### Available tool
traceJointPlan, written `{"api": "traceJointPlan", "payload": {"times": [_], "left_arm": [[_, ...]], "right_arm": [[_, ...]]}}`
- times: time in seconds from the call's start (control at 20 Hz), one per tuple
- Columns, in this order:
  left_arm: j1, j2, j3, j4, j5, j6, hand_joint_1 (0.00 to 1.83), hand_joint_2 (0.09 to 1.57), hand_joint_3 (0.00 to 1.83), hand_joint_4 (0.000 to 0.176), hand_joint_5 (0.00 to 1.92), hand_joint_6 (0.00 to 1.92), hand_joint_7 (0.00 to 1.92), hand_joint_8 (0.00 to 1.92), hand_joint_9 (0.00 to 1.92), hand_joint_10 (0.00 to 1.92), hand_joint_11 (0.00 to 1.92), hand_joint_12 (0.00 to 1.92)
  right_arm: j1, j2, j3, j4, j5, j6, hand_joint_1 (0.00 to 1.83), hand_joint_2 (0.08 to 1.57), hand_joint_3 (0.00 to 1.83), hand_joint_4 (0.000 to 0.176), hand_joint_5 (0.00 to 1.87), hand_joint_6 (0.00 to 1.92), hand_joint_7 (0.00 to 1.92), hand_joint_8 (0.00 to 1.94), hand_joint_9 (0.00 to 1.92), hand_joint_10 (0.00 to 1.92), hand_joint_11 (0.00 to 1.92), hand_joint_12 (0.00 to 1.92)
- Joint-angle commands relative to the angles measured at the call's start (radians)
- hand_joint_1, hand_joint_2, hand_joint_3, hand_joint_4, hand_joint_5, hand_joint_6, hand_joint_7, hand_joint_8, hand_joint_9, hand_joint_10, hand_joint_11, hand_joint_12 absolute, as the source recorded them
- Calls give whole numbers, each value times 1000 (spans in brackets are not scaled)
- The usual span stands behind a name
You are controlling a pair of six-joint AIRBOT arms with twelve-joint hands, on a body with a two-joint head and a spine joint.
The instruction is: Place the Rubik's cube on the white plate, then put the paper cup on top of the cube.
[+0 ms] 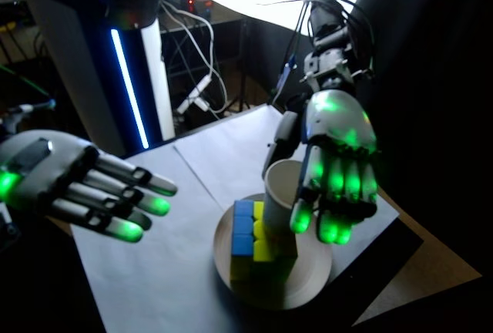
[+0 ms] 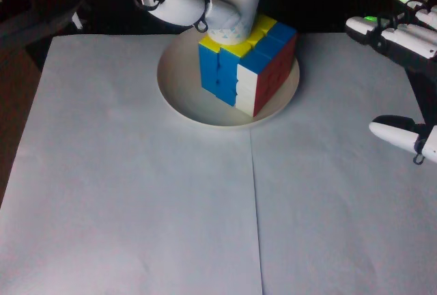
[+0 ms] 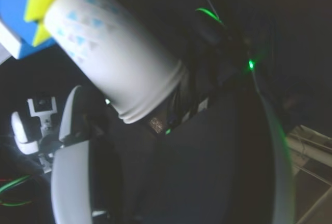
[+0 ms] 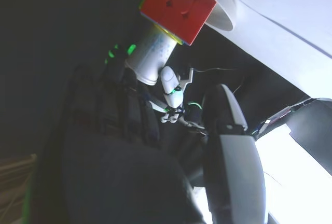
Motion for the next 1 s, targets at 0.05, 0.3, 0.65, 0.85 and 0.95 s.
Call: {"api": "traceJointPlan", "payload": {"times": [0.05,0.3,0.65,0.85,0.95], "left_arm": [[-18,-2,4,-24,-92,-2,600,1071,0,176,0,0,0,0,0,10,0,1155],[-18,-1,10,-32,-110,-17,546,1007,0,175,0,0,0,0,0,0,0,0],[-17,31,-10,-61,-164,-22,520,1042,8,176,0,0,0,0,0,0,0,0],[-10,76,-47,-106,-230,-1,522,999,0,176,0,0,0,0,0,0,0,0],[-8,107,-79,-127,-265,26,537,1038,7,176,0,0,0,0,0,0,0,0]], "right_arm": [[8,0,4,-1,125,3,843,1197,1,0,163,1,236,1,0,797,0,1317],[8,0,4,-1,125,3,849,1196,0,0,151,3,228,4,0,809,0,1329],[8,1,3,-1,125,3,803,1204,2,0,127,1,248,10,3,886,0,1391],[8,1,3,2,125,3,867,1206,0,0,105,5,214,5,0,781,0,1342],[8,1,3,3,125,3,799,1207,2,0,92,2,217,4,0,836,0,1313]]}}
